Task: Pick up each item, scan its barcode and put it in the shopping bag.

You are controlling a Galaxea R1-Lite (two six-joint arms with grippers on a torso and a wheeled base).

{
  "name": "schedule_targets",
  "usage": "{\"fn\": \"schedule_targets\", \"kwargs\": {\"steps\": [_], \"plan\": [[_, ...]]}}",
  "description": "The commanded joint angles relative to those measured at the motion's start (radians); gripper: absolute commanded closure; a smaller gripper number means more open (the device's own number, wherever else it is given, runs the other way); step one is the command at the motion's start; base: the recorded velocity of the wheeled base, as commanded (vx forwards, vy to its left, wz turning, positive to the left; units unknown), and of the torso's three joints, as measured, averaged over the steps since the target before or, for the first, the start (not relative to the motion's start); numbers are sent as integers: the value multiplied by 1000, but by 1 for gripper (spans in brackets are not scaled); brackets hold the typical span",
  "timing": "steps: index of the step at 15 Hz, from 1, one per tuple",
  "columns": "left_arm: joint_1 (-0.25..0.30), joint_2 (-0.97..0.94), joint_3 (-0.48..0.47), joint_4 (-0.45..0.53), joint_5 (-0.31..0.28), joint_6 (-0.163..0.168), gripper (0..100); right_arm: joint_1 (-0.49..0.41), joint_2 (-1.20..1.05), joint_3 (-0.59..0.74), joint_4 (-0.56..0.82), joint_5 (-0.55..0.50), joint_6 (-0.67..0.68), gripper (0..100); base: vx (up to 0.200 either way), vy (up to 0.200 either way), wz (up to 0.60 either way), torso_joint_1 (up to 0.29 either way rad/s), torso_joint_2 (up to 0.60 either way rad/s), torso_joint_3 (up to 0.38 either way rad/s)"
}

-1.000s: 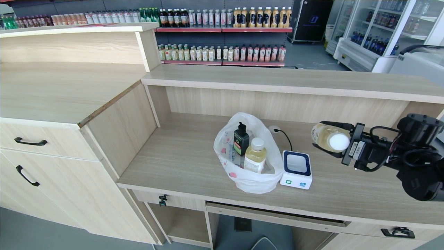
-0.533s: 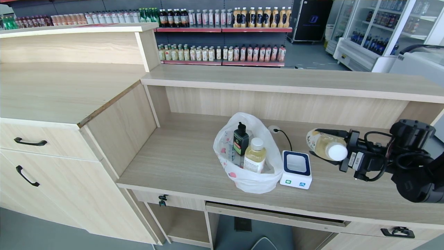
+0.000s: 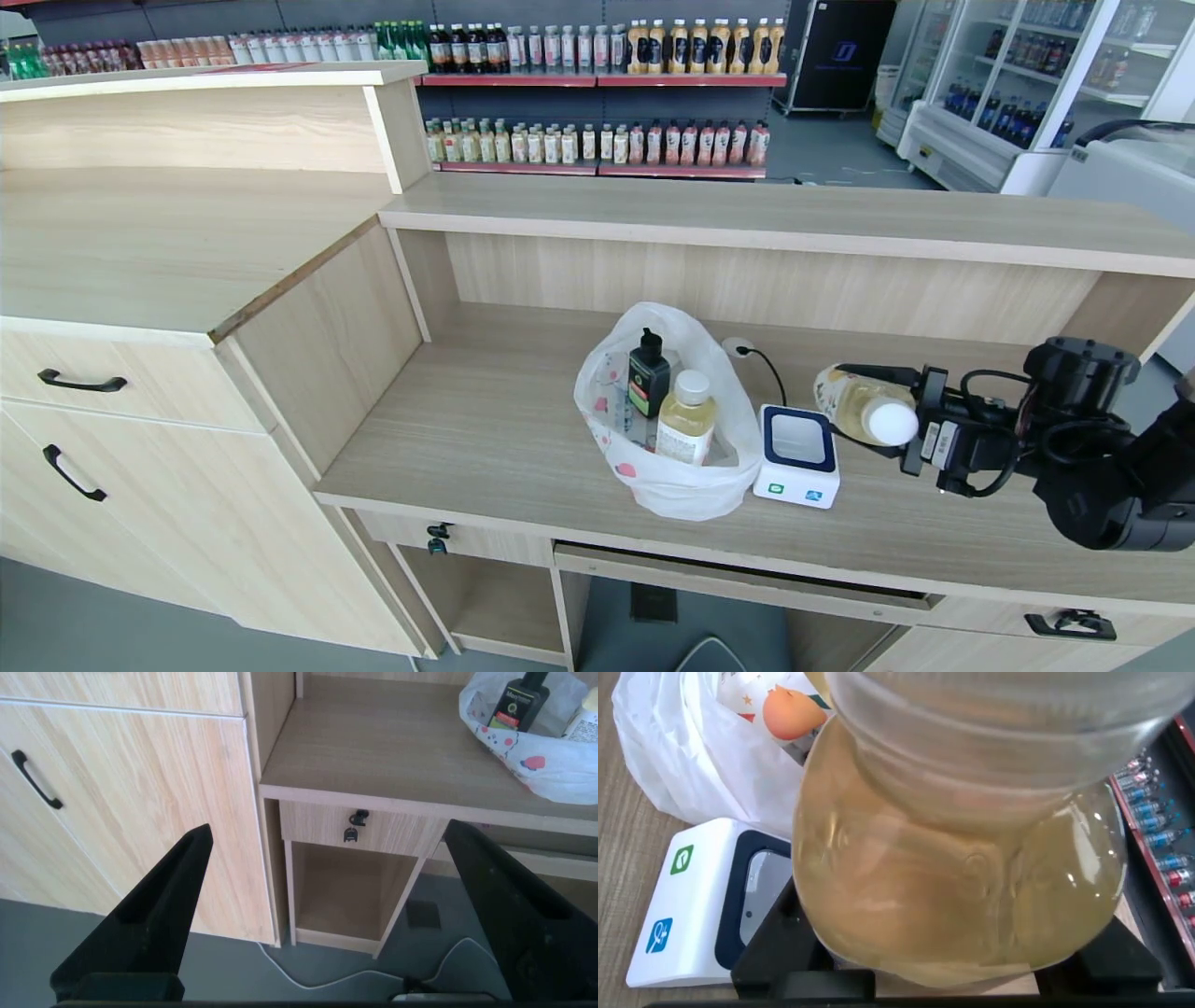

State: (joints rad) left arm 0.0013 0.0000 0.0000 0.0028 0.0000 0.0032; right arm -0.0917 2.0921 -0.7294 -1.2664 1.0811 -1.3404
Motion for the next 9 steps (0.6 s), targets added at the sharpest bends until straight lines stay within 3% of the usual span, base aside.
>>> {"fn": "schedule_targets", "kwargs": {"steps": [1, 9], "plan": [[0, 2, 0, 0, 0, 0, 0, 1, 22, -15, -1, 2, 1, 100, 0, 0, 0, 0, 0, 0], [0, 2, 0, 0, 0, 0, 0, 13, 63, -41, -1, 2, 10, 100, 0, 0, 0, 0, 0, 0]]}}
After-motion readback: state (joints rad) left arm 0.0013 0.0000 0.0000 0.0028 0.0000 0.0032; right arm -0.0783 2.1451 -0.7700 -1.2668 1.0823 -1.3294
